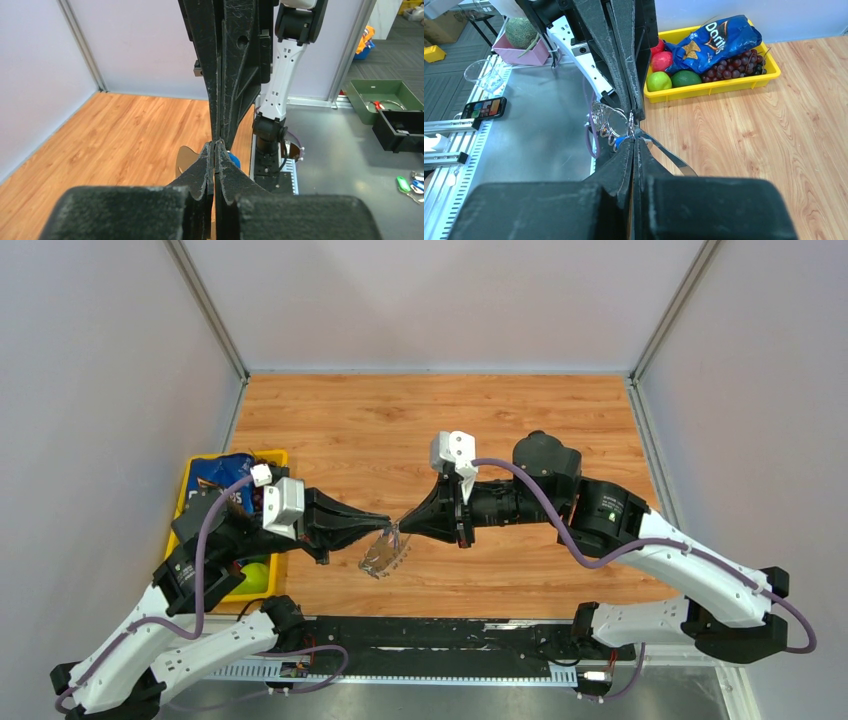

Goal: Put the keys on the keyring

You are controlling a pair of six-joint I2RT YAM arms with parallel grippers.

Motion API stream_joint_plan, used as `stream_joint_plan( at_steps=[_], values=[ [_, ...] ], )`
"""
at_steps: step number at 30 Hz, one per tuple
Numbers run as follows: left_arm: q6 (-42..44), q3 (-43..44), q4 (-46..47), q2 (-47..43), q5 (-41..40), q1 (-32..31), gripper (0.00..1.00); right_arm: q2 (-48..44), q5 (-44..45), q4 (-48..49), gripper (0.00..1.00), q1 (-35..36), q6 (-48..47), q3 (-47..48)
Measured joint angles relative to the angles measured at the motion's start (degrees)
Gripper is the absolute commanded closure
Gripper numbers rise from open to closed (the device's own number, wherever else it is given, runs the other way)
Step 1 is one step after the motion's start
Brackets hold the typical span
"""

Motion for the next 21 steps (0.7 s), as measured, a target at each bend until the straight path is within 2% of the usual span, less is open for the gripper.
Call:
stream_joint_plan(
  at_steps=[21],
  values=[
    [-1.29,-1.75,2.05,-1.81,-3.41,-0.11,1.00,-0.52,0.11,2.71,1.00,0.33,0.17,-1.84]
  ],
)
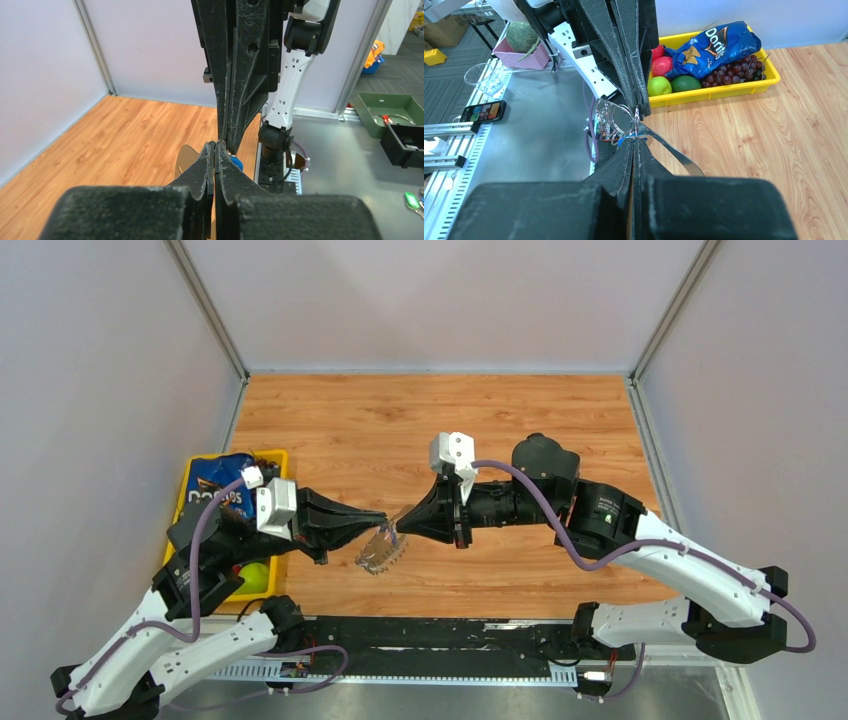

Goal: Put the keys on the keyring

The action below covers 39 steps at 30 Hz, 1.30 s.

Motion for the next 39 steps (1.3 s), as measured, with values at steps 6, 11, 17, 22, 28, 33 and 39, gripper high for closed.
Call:
stream_joint_plan(
  at_steps=[6,11,17,22,28,33,39],
  values=[
    [-1.25,-1.29,2.08,-1.18,-1.46,0.00,1.00,0.48,-0.02,1.29,1.00,0.02,0.50,-0.39],
    [-1.53,-1.92,2.78,-1.51,-2.34,0.00,1.00,0.55,0.00,2.38,1.00,0.04,0.90,-1.42],
    [-1.75,-2.23,3.19,-1.79,-2.97,0.00,1.00,0.87,-0.02,2.95,1.00,0.04,1.33,-1.55],
    [-1.99,-2.23,3.54,-2.10,-3.43,0.00,1.00,1.29,0.00,3.80,1.00,0.04,1.57,-1.55],
    [-2.51,-2.45,3.54,-2.47,-4.26,0.02,1.00,1.92,0.07,4.44,1.00,0.07,1.99,-1.53],
    [-2.73,-2.93,3.85,-2.82,-4.90,0.02,1.00,2.38,0.26,4.76,0.93,0.07,2.25,-1.51],
    [-2.75,-3.30,7.21,-2.93,-7.06,0.04,1.00,2.36,0.63,3.72,0.75,0.59,2.56,-1.60]
  ],
)
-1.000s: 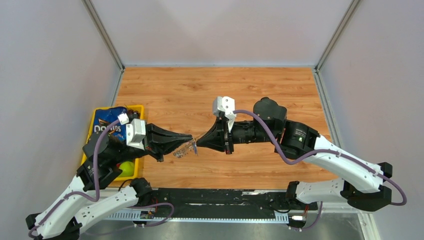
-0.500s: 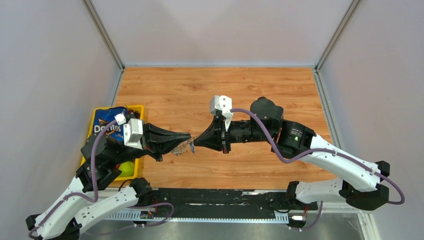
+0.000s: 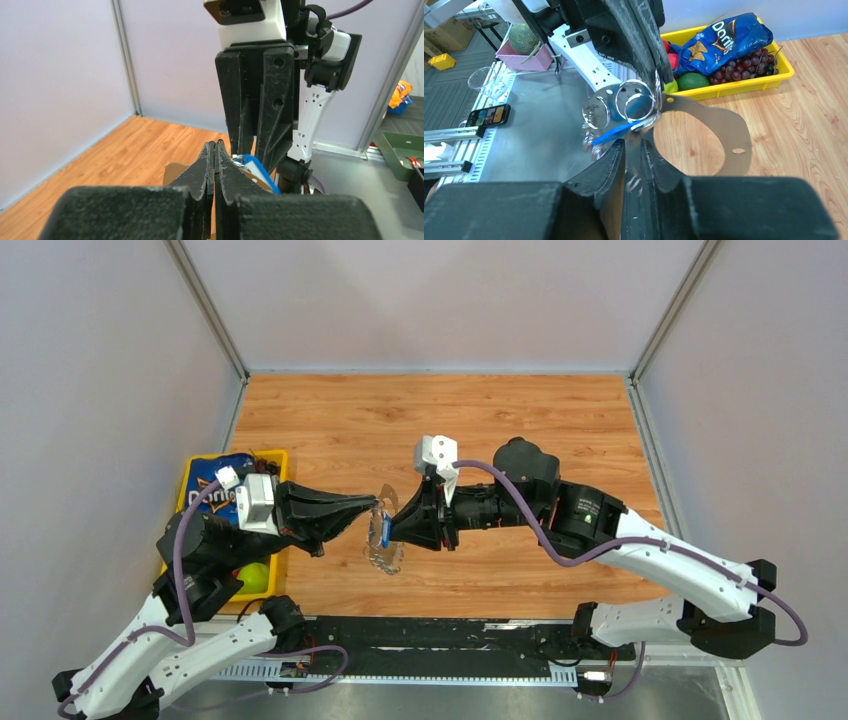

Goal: Put the keys on the keyring

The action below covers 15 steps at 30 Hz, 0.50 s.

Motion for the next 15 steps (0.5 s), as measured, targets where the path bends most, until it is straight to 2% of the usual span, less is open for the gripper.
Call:
stream_joint_plan(
  at_steps=[5,15],
  values=[
    [0.00,0.00,1.73,-0.17,-1.09,0.00,1.00,-1.49,1.40,-1.38,0.67,0.20,0.00,-0.02],
    [-0.63,-0.76,4.22,-1.25,-2.86,0.00,1.00,-3.96,5.79,-2.73,0.65,0.20,-1.42,2.05]
  ],
)
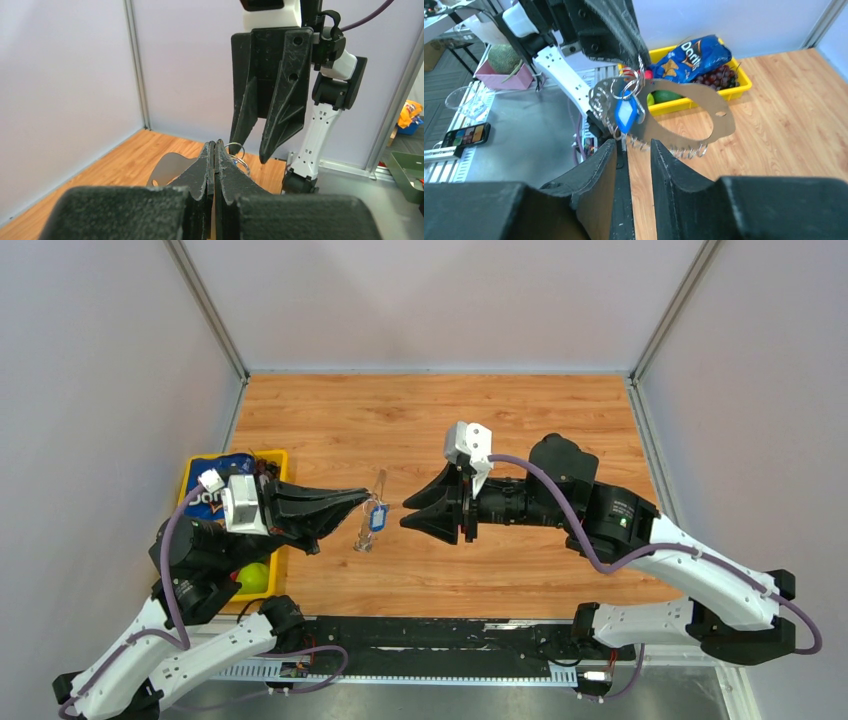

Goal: Put the keys on the keyring

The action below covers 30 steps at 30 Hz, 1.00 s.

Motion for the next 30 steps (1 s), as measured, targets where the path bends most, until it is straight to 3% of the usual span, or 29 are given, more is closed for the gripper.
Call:
stream_joint_plan(
  at_steps=[15,20,30],
  values=[
    [-0.90,-0.66,1.53,-0.39,1.49,0.00,1.00,4.74,2.58,0.04,0.67,0.00,-2.71,10.49],
    [-0.90,-0.66,1.57,-0.39,1.88,0.00,1.00,6.82,2.25,0.04,0.72,0.00,-3.30,11.54],
    [-0.90,-0.85,2.12,-0.68,2.29,0.02,1.00,8.35,0.42,0.09,0.74,-0.02,-3.30,11.80]
  ],
)
